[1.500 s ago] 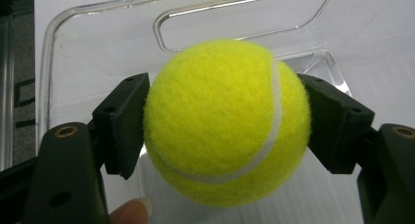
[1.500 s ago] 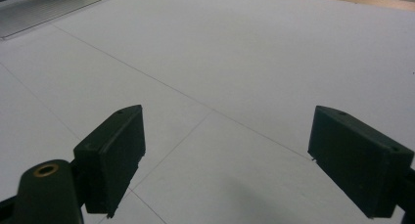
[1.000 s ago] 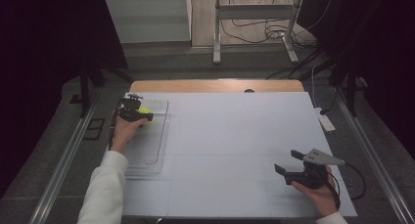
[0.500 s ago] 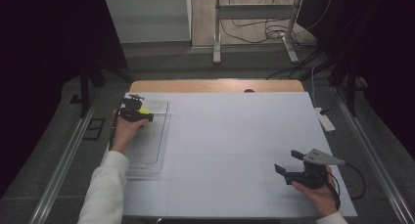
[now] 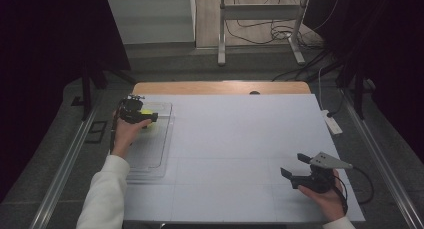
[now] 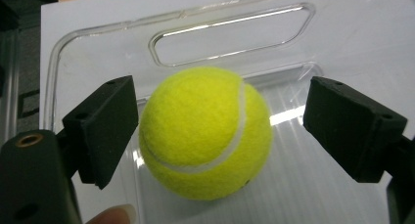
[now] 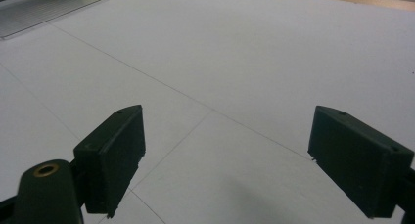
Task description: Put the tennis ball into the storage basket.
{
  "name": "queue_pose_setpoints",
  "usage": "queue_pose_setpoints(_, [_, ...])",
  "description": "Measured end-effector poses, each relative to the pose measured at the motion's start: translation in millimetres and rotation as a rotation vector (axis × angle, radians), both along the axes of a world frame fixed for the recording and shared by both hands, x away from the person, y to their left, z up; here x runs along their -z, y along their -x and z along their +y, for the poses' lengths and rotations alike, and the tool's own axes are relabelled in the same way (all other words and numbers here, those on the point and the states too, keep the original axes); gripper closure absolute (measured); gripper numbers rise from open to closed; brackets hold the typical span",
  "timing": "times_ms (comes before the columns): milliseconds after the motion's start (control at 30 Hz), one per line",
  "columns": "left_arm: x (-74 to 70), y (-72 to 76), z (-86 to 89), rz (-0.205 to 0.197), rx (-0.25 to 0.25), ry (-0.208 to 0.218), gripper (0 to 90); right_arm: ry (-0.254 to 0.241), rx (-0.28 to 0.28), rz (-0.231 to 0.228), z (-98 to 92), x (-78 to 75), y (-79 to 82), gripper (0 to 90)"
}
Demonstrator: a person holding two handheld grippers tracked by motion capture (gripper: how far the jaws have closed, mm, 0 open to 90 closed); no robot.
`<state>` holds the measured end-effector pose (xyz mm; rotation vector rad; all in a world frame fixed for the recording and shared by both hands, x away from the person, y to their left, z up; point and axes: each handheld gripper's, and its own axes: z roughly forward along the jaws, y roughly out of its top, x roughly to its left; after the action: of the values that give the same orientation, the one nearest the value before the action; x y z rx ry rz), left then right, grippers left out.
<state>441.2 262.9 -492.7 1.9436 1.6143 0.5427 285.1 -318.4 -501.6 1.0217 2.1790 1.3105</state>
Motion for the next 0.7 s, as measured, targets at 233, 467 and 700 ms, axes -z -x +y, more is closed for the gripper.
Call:
queue_pose_setpoints(233, [-6.7,7.3,0.8,-0.042,0.023,0.037,14.5,-0.003,-0.002,-0.001,0.0,0.0,-0.3,14.2])
queue_pose_setpoints(467, [-12.4,16.2,3.8,-0.078,0.039,0.087,14.6,-0.004,-0.002,-0.001,0.2,0.0,-1.1,14.2])
queue_pose_setpoints(700, [-18.5,25.7,4.7,-0.112,0.059,0.118,14.9,-0.003,-0.005,-0.002,0.3,0.2,-2.6,14.2])
